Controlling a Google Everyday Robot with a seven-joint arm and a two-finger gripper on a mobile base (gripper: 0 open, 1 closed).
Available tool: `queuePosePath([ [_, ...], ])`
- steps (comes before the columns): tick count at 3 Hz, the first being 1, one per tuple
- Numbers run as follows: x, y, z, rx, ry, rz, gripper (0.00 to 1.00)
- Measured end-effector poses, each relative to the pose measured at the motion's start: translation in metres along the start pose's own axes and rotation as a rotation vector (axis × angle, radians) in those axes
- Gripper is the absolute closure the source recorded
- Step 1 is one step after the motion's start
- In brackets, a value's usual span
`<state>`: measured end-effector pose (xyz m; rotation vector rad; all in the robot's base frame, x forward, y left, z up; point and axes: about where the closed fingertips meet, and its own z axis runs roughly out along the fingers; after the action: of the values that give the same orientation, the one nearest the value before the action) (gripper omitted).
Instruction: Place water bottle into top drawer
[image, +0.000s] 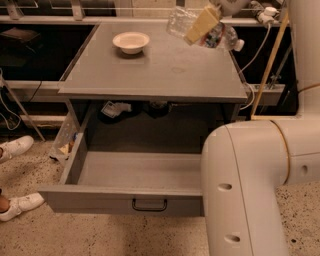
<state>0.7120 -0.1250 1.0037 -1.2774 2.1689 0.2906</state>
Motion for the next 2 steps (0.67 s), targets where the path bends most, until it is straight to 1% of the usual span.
queuePosePath([
  [1,-0.0208,0.0307,0.0212,-0.118,0.020,0.068,1.00],
  [2,-0.0264,0.0264,0.0268,-0.107,0.002,0.070,1.00],
])
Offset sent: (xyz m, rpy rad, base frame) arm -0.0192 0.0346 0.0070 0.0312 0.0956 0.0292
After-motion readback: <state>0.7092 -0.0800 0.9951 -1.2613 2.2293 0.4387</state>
